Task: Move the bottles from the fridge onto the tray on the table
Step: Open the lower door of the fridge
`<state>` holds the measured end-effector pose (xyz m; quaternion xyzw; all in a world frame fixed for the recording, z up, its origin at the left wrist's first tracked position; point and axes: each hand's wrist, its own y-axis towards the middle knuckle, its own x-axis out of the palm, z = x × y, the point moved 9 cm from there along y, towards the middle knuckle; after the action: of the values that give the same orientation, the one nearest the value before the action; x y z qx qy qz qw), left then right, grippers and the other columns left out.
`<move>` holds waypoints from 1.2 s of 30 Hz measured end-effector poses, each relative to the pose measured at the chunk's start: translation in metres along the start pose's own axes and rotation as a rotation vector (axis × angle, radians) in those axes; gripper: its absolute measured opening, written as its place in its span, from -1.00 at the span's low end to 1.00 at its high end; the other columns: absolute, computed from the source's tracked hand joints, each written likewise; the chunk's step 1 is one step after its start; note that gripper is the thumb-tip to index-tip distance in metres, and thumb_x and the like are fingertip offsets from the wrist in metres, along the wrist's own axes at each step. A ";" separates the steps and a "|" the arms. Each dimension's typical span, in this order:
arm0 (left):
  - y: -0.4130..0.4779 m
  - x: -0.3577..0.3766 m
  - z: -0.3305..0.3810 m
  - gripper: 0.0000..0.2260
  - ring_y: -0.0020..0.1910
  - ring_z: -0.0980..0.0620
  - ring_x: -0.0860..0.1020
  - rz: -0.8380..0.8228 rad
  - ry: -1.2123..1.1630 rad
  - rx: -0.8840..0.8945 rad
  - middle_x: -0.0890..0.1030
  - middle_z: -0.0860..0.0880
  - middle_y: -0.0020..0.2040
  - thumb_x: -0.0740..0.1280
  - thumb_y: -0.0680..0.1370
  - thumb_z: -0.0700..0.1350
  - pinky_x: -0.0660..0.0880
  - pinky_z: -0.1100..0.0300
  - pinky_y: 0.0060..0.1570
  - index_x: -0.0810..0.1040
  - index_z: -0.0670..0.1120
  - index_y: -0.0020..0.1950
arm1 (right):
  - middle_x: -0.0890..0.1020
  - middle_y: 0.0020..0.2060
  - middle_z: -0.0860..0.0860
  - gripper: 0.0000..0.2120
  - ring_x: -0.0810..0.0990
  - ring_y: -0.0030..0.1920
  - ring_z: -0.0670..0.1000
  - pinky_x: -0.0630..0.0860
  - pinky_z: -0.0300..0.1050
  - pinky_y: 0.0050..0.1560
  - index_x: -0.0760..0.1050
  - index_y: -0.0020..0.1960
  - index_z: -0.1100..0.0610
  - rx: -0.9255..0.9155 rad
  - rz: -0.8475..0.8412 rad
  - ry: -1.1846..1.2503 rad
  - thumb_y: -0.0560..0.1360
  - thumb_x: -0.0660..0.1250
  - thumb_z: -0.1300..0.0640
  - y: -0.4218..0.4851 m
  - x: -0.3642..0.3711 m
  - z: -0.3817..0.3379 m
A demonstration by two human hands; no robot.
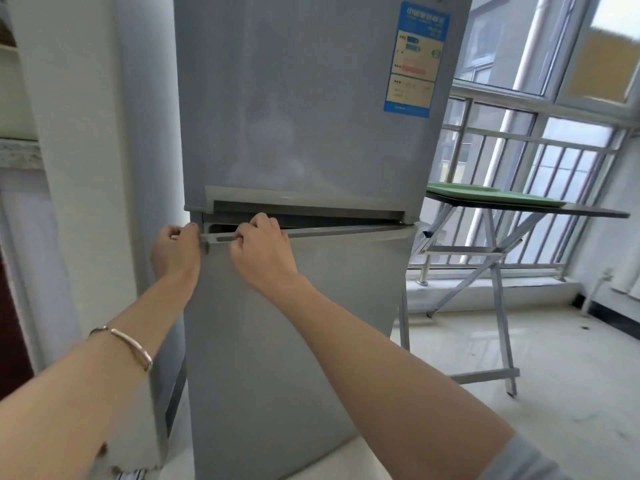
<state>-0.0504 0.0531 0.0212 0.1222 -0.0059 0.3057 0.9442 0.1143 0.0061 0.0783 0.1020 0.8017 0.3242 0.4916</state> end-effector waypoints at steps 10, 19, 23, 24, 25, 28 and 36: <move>-0.122 -0.017 0.046 -0.72 -0.11 -0.02 0.58 -0.007 -0.141 0.200 0.67 -0.07 -0.18 0.18 0.44 -0.18 0.49 0.15 -0.18 0.70 -0.06 -0.11 | 0.48 -0.39 0.07 -0.71 0.47 -0.25 0.09 0.36 -0.07 -0.32 0.38 -0.40 0.17 0.006 0.152 0.142 0.48 0.27 0.12 -0.060 -0.068 0.007; -0.249 -0.011 0.077 -0.75 -0.12 0.01 0.60 -0.117 -0.187 0.299 0.67 -0.03 -0.18 0.20 0.49 -0.23 0.53 0.09 -0.09 0.65 -0.06 -0.21 | 0.17 -0.60 -0.11 -0.53 0.15 -0.53 -0.12 0.11 -0.11 -0.44 0.09 -0.52 0.04 -0.044 0.382 0.186 0.47 0.24 0.21 -0.123 -0.138 0.034; -0.299 0.005 0.090 -0.80 -0.08 0.06 0.56 -0.250 -0.190 0.418 0.63 -0.02 -0.13 0.21 0.50 -0.21 0.50 0.26 -0.08 0.61 -0.04 -0.20 | 0.18 -0.58 -0.11 -0.63 0.14 -0.52 -0.10 0.11 -0.14 -0.45 0.21 -0.49 0.12 -0.044 0.475 0.268 0.48 0.13 0.13 -0.154 -0.168 0.059; -0.312 0.011 0.093 -0.80 -0.06 0.04 0.55 -0.289 -0.184 0.437 0.62 0.03 -0.15 0.21 0.49 -0.20 0.48 0.29 -0.06 0.60 -0.01 -0.20 | 0.20 -0.58 -0.07 -0.63 0.16 -0.52 -0.08 0.14 -0.14 -0.45 0.23 -0.48 0.13 -0.037 0.488 0.288 0.48 0.10 0.10 -0.162 -0.176 0.067; -0.322 0.014 0.096 -0.81 -0.04 0.04 0.53 -0.316 -0.173 0.458 0.60 0.08 -0.17 0.22 0.49 -0.19 0.44 0.35 -0.06 0.59 0.01 -0.20 | 0.24 -0.58 -0.03 -0.63 0.19 -0.52 -0.05 0.16 -0.14 -0.46 0.26 -0.48 0.15 -0.039 0.493 0.307 0.48 0.09 0.08 -0.167 -0.182 0.070; -0.353 0.029 0.102 -0.85 0.00 0.07 0.47 -0.391 -0.131 0.512 0.57 0.17 -0.18 0.22 0.48 -0.09 0.36 0.40 -0.07 0.59 0.03 -0.18 | 0.29 -0.58 0.01 -0.61 0.23 -0.52 -0.04 0.20 -0.19 -0.47 0.32 -0.48 0.18 -0.028 0.495 0.328 0.49 0.10 0.09 -0.184 -0.204 0.090; -0.423 0.074 0.119 -0.70 0.02 0.11 0.41 -0.545 -0.086 0.715 0.57 0.13 -0.11 0.27 0.47 0.16 0.33 0.41 0.02 0.69 0.01 -0.05 | 0.47 -0.59 0.27 -0.63 0.56 -0.44 0.27 0.54 0.02 -0.35 0.46 -0.53 0.21 0.063 0.492 0.469 0.44 0.19 0.23 -0.220 -0.260 0.156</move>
<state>0.2621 -0.2634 0.0469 0.4504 0.0932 0.0233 0.8877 0.4102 -0.2229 0.0820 0.2301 0.8540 0.4228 0.1974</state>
